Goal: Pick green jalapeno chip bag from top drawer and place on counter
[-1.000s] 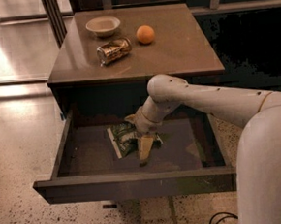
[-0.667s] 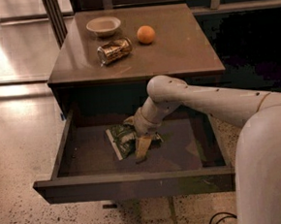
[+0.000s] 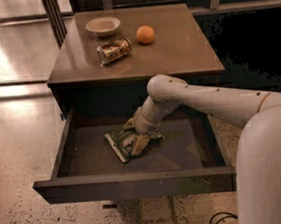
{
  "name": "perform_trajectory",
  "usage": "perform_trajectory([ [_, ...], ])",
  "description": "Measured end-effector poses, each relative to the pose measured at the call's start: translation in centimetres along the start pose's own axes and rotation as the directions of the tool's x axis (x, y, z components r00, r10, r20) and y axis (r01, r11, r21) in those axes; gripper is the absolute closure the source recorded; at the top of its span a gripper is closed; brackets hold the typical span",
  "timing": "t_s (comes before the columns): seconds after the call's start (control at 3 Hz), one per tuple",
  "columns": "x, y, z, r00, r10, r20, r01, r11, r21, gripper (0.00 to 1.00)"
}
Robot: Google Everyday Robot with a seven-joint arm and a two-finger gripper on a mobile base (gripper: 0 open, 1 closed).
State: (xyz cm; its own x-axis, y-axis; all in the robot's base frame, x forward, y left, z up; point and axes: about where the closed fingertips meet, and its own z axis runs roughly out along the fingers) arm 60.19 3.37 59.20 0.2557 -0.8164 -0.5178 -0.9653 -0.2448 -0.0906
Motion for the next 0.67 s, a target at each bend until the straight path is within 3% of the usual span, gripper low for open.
perform_trajectory([
  [0.33, 0.00, 0.00, 0.01, 1.000, 0.000, 0.000, 0.000, 1.0000, 0.000, 0.87],
  [0.67, -0.15, -0.02, -0.23, 1.000, 0.000, 0.000, 0.000, 1.0000, 0.000, 1.00],
])
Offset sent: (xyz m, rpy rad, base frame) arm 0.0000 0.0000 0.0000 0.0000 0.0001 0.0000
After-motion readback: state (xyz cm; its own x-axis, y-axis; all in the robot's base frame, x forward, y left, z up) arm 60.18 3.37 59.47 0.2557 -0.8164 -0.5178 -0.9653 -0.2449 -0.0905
